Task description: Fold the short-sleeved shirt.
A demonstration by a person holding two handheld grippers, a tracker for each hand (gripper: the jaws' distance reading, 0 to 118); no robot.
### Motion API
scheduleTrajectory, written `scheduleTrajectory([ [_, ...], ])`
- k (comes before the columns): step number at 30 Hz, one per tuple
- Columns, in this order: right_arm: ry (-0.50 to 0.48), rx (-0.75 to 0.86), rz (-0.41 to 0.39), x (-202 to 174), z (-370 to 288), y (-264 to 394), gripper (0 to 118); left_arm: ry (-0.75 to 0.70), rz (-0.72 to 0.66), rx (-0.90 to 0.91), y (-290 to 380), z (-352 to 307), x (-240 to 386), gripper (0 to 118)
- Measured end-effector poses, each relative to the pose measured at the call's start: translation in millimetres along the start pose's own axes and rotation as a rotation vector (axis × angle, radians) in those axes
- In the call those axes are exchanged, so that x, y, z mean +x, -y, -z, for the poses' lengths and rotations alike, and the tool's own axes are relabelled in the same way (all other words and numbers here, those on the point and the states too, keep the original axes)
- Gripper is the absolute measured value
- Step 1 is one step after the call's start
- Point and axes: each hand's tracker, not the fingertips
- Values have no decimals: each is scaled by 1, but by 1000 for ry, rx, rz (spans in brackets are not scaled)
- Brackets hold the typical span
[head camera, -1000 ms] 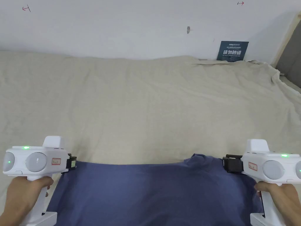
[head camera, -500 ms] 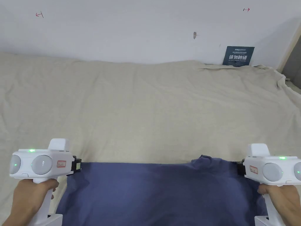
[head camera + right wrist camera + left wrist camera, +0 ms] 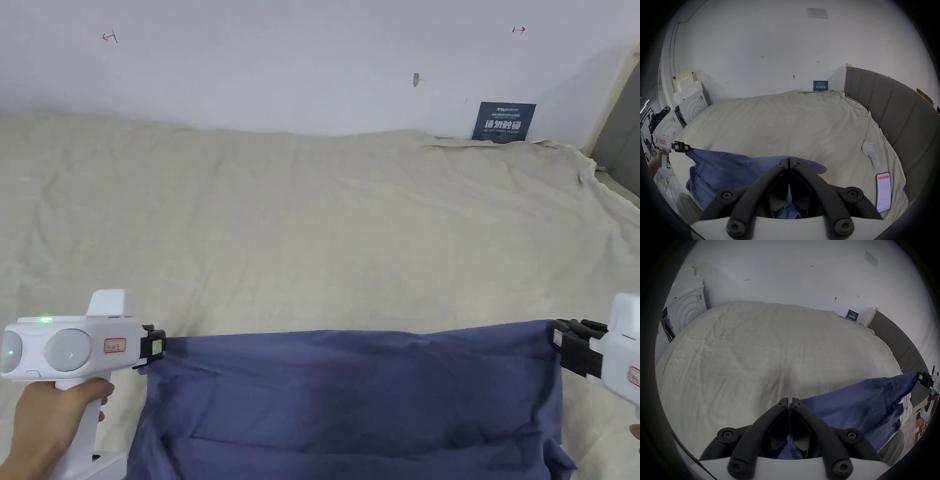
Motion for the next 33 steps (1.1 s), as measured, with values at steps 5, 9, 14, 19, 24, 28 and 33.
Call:
scheduleTrajectory([
  [5,-19,18,40,1,-46,24,0,-3,-5,6,29,-36,-8,0],
  [9,-18,14,83,2,-71,50,0,-7,-2,3,50,-59,-14,0],
  [14,19,-40,127,6,-84,95,0,-1,-24,-18,85,-73,-24,0],
  [19,79,-130,170,11,-77,140,0,-32,-19,-81,128,-64,-28,0],
  [24,127,-222,185,15,-59,173,0,-66,7,-111,160,-50,-26,0],
  [28,171,-278,186,18,-45,192,0,-85,12,-127,176,-44,-24,0],
  [33,203,-347,189,22,-31,212,0,-106,31,-138,191,-41,-22,0],
])
